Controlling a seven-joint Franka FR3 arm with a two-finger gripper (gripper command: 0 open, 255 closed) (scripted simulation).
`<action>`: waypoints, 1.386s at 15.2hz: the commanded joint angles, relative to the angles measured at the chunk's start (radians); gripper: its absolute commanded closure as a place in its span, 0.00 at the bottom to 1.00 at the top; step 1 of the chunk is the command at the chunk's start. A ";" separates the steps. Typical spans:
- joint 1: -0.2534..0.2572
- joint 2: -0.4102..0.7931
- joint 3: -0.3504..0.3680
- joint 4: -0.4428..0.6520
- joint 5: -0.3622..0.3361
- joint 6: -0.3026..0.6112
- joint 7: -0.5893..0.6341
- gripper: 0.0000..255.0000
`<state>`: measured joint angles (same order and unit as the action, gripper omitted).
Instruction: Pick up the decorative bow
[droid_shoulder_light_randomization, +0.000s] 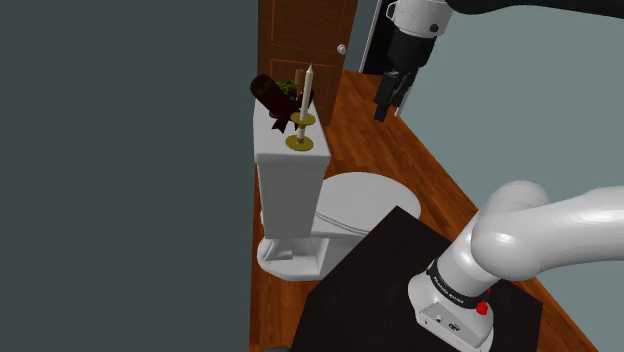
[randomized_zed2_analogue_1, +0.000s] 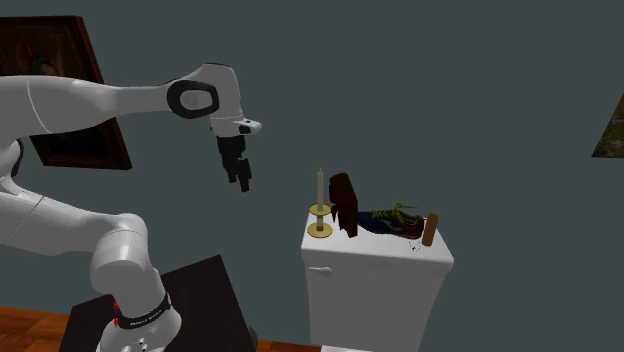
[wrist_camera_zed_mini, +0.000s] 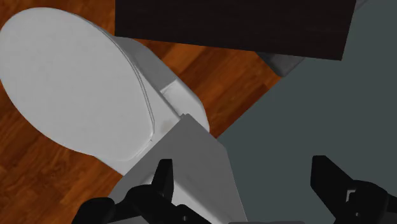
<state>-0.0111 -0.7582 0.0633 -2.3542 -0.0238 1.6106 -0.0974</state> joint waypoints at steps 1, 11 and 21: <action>0.000 0.000 0.000 0.000 0.000 0.000 0.000 0.00; 0.063 0.304 -0.222 0.164 -0.123 0.140 -0.558 0.00; 0.114 0.703 -0.334 0.489 -0.082 0.211 -1.090 0.00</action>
<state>0.1018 -0.0982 -0.2626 -1.9048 -0.1148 1.8191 -1.1259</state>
